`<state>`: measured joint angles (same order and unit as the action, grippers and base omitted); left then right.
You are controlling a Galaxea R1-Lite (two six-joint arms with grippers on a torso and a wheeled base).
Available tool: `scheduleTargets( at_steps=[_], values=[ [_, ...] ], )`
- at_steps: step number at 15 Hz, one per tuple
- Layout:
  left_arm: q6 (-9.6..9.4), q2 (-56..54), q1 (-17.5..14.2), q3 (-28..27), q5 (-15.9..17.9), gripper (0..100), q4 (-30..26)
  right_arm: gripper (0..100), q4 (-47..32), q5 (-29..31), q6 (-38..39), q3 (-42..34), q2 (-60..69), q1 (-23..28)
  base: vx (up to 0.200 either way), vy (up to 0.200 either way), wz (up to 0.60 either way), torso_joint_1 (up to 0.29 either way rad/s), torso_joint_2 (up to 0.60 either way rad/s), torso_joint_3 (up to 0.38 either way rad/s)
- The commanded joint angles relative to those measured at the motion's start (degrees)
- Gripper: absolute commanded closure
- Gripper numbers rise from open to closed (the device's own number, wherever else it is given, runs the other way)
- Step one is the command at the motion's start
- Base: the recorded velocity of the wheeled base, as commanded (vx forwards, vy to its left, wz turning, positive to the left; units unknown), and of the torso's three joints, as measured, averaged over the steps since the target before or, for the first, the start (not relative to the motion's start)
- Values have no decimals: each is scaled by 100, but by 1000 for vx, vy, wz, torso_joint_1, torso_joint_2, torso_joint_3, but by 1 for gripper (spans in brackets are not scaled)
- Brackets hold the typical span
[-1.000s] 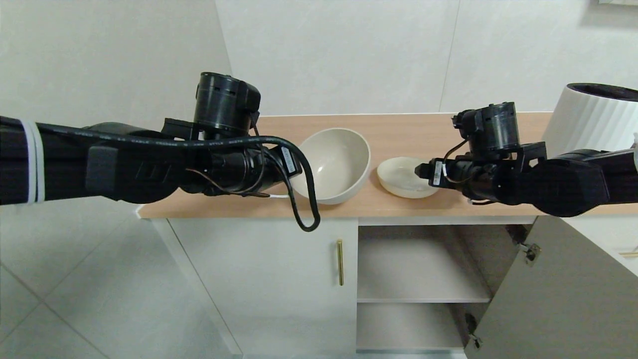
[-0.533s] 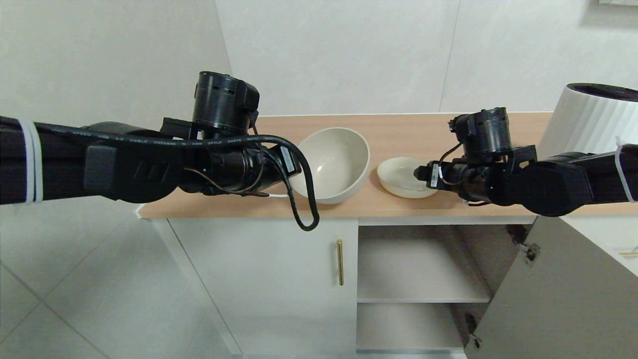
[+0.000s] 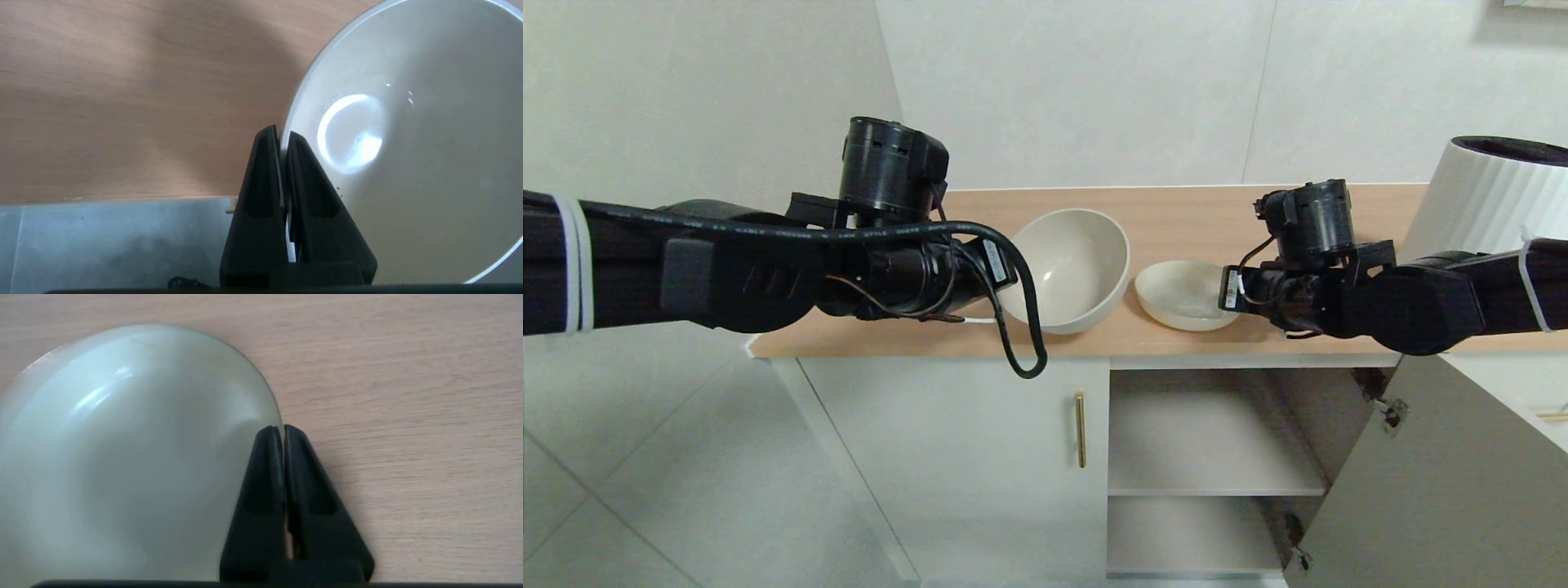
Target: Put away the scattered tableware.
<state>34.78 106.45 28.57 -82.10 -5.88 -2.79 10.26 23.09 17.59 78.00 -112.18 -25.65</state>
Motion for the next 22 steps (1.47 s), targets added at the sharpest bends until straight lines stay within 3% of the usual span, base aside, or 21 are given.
scheduleTargets(
  at_steps=[1, 7, 10, 12, 22],
  values=[
    [-6, -1, -1, 1, -1, 100, -2, 100, -7, 3, -1, 5, 12, 25, 0, 0, 0, 0, 0, 0],
    [-6, -168, 8, 133, -10, 100, -11, 100, -104, -50, 131, -74, 328, 25, 0, 0, 0, 0, 0, 0],
    [-33, -537, 69, 450, -1, 100, -2, 100, -438, -586, 271, -302, 882, 34, 0, 0, 0, 0, 0, 0],
    [-314, -1021, 69, 924, 16, 100, -2, 100, -772, -1289, 289, -522, 1453, 42, 0, 0, 0, 0, 0, 0],
    [-1087, -1733, 298, 2102, 25, 100, 15, 100, -1501, -2168, 157, -1515, 2332, 183, 0, 0, 0, 0, 0, 0]
  ],
)
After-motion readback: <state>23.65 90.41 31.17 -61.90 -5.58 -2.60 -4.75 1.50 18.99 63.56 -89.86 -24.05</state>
